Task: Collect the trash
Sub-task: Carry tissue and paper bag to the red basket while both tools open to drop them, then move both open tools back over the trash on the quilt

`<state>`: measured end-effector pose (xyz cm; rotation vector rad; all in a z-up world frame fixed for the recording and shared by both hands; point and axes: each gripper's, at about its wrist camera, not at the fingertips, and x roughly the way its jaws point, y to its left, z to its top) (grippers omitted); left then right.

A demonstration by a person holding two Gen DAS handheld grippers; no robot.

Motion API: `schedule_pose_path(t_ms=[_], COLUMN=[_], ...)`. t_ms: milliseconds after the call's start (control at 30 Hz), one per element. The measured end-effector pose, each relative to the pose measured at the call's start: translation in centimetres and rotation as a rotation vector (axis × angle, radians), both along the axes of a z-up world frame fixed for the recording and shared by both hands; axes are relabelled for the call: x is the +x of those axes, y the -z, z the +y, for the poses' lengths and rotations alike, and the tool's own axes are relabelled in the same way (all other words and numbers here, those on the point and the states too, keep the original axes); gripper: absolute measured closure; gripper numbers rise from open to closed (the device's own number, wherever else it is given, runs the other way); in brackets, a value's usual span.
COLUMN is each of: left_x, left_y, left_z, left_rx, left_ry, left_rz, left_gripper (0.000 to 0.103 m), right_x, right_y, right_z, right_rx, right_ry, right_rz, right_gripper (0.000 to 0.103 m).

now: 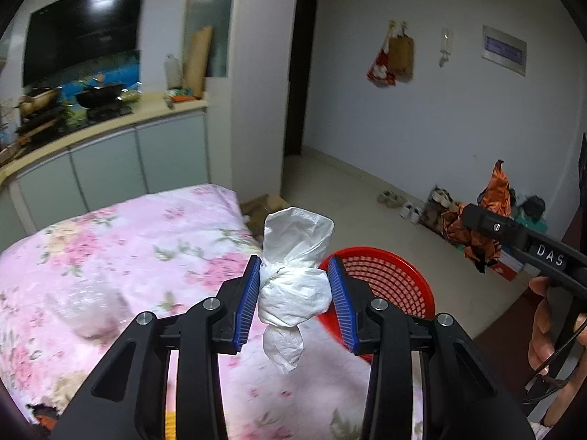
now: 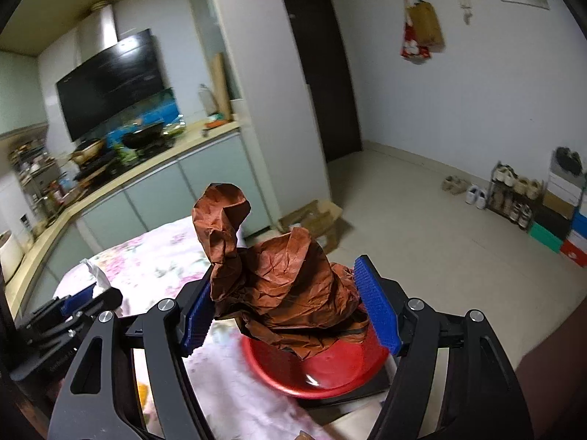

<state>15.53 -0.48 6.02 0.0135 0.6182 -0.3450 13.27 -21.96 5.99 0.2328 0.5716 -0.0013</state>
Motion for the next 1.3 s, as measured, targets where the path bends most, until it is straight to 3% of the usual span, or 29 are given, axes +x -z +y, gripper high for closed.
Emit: schedule_pose_path(t_ms=[333,600,767,967,1133,1300], left_x=[4.6,6.8,7.5,7.3,6.6,5.2], left_y=[4.2,7.9,9.7,10.3,10.2,8.7], left_z=[-5.7,-8.7,-9.6,-9.5,-8.5,-6.7], left_rx=[0.017,0.046,0.06,0.073,0.085,0.095], left_ry=[0.096,0.135,0.156,0.144,0.119,0.069], left_rz=[0.142,0.251,0.302,0.299,0.296,0.241], left_gripper=[0.066,0.066,0.063,0.032,0.029,0.026], right_x=[3.5,6.7,8.0,8.4,7.9,6.3], right_y=[3.7,7.0,8.5,9.4,9.3,8.2], right_z=[-2.4,-2.9,-3.1,-3.9,-3.8,-2.9], right_rx=[0.022,0.059,0.105,0.149,0.161,0.124], right_ry=[0.093,0.097,0.084,0.071,0.065,0.052], right_rz=[0.13,0.254,0.319,0.35,0.352,0.306], right_gripper=[0.034,0.034,0.028,0.025,0.024,0.024])
